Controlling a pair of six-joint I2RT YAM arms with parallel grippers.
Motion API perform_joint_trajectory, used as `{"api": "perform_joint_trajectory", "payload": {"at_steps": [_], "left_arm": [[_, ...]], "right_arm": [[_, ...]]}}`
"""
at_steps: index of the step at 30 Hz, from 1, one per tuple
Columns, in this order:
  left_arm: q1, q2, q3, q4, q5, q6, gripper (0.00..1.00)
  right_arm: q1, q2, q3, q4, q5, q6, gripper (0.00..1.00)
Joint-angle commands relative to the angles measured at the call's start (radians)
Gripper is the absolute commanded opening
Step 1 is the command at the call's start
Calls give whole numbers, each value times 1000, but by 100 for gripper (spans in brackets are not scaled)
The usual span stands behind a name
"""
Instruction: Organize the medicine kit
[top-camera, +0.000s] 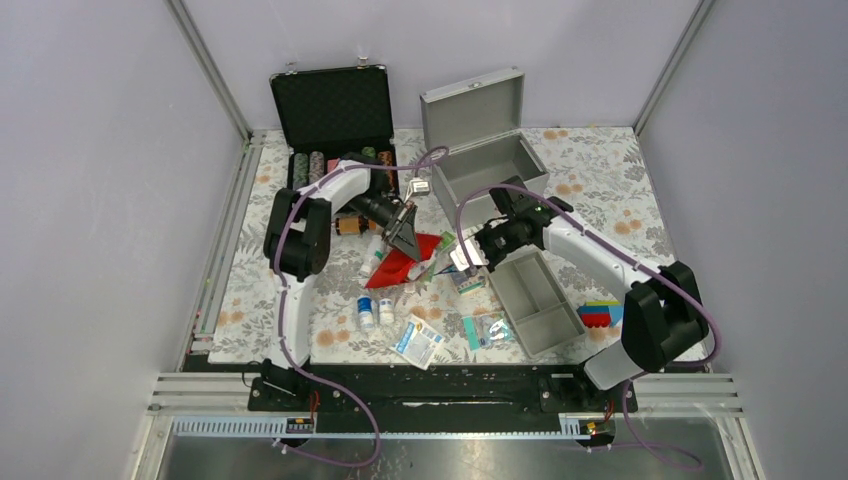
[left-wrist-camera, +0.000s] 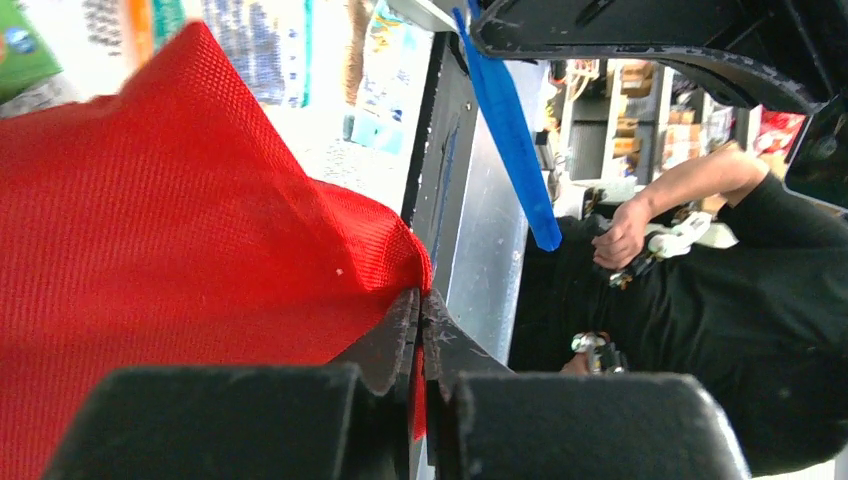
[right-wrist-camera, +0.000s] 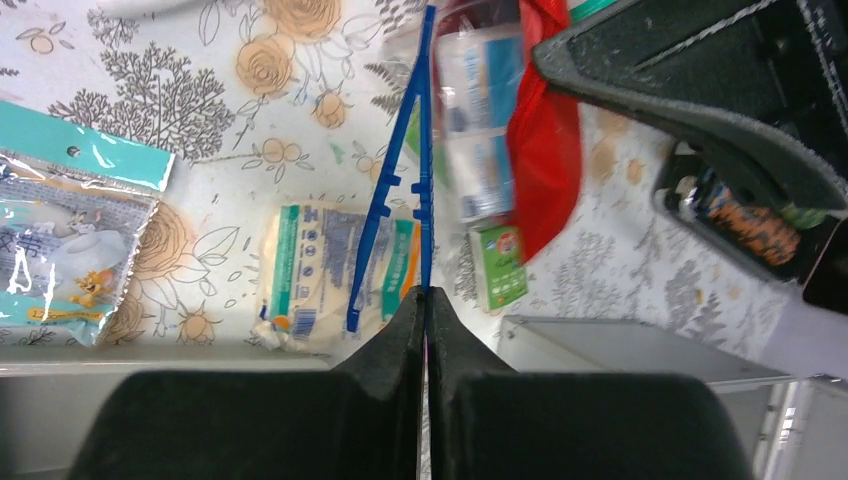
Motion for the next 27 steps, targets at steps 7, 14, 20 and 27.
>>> {"api": "perform_joint_trajectory", "payload": {"at_steps": [7,14,20,27], "left_arm": [[-138,-177,48,-154,22,166,0],[-148,-191,-37,-153,-56,240,0],[-23,-88,128,-53,-181,125,0],[20,-30,184,77,-327,49,0]], "right_arm": [[14,-145,26,-143,-110,-57,0],[14,-211,-86,-159,-132,-59,0],[14,-136,-55,-164,-118,-101,0],[75,-19,10,133,-28,155,0]]}}
